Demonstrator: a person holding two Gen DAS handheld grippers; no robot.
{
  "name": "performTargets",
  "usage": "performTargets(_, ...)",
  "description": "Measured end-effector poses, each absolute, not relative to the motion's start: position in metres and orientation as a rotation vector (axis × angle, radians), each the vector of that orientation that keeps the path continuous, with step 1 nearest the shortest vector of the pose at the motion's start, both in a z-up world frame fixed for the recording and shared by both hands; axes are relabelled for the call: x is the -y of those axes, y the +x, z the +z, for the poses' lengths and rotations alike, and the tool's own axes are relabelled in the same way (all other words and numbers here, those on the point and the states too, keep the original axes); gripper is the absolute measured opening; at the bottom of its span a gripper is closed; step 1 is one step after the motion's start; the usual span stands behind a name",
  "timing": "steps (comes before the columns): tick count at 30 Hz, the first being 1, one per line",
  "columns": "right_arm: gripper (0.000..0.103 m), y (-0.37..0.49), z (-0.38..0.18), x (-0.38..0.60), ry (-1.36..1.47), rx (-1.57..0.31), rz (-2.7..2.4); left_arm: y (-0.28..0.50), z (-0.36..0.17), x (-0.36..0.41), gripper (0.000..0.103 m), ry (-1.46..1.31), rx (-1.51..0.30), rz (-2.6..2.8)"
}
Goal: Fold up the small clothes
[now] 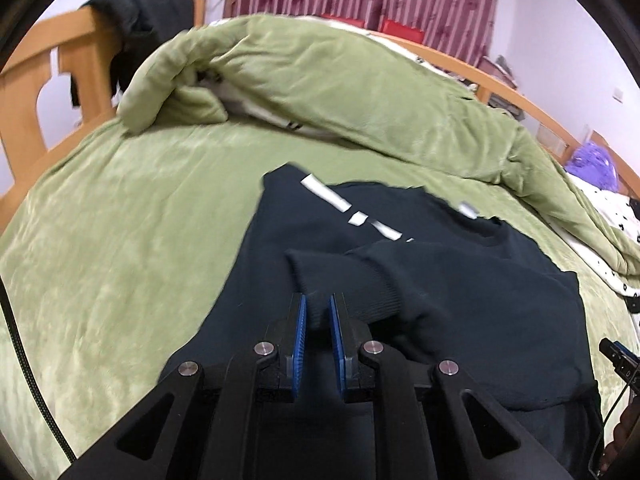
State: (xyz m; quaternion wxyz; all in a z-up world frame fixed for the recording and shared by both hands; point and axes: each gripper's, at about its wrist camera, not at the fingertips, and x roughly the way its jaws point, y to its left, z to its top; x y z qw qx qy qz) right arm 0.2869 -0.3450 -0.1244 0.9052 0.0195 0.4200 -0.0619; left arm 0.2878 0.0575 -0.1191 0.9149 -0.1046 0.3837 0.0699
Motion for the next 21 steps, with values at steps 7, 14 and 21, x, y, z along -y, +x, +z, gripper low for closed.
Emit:
performTargets(7,0.055,0.29,-0.132,0.332,0.008,-0.884,-0.119,0.288,-0.135,-0.072,0.013,-0.275,-0.852,0.087)
performTargets(14,0.055,0.293,-0.14,0.323,-0.025,-0.902,-0.112,0.286,-0.137,-0.069,0.014,-0.261,-0.835,0.034)
performTargets(21,0.055,0.293,-0.141,0.32,-0.033,-0.904,-0.107,0.277,-0.129,-0.087,0.054,-0.368,-0.787,0.031)
